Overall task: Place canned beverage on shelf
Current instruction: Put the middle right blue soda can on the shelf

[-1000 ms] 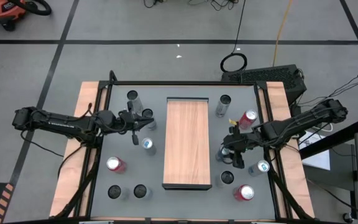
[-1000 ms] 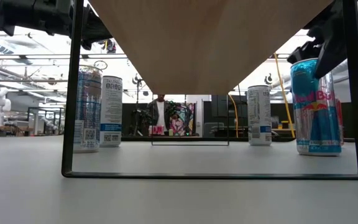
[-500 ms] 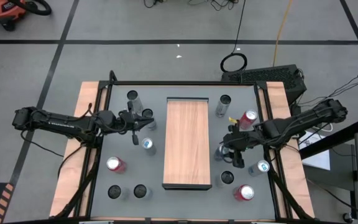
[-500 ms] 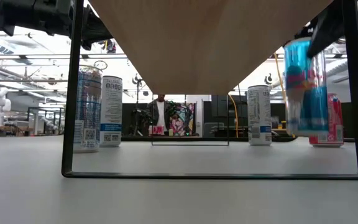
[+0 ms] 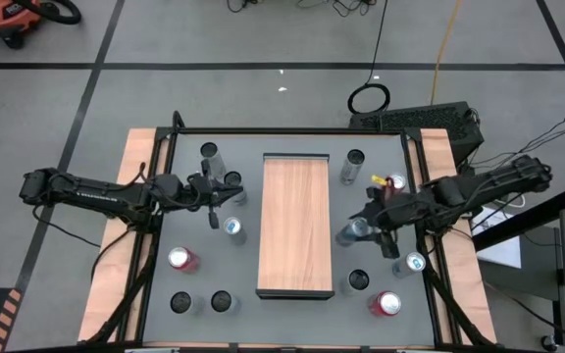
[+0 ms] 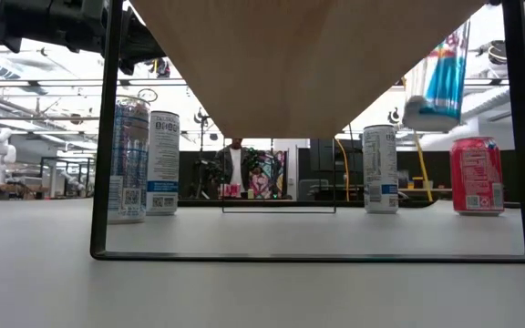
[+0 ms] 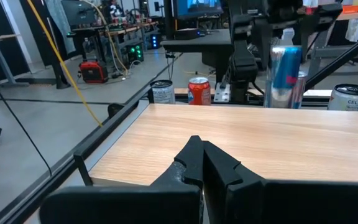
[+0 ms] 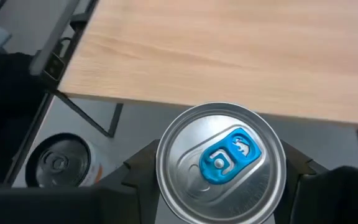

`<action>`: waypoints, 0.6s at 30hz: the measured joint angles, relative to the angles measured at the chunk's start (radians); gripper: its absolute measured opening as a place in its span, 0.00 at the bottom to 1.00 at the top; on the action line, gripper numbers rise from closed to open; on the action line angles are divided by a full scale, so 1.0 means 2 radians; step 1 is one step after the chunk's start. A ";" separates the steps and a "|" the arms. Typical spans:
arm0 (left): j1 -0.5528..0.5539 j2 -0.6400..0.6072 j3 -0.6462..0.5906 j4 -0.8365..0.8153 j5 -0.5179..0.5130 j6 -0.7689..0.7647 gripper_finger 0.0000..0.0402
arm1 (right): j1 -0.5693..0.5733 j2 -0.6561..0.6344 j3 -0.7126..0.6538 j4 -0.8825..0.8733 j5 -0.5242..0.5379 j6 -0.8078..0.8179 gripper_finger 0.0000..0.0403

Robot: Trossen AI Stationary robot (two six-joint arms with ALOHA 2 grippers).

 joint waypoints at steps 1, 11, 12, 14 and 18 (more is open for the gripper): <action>0.000 0.000 0.000 0.000 0.000 0.000 0.00 | 0.000 -0.008 0.000 0.000 0.006 -0.006 0.43; 0.000 0.000 0.000 0.010 0.000 -0.001 0.00 | -0.001 -0.074 0.000 0.024 0.065 -0.035 0.43; 0.000 0.000 0.000 0.016 0.000 0.000 0.00 | -0.001 -0.075 0.000 0.032 0.065 -0.040 0.43; 0.000 0.002 0.000 0.034 0.006 0.000 0.00 | -0.001 -0.075 0.000 0.050 0.065 -0.054 0.43; 0.000 0.012 0.000 0.071 0.015 0.001 0.00 | -0.001 -0.068 0.000 0.091 0.065 -0.094 0.43</action>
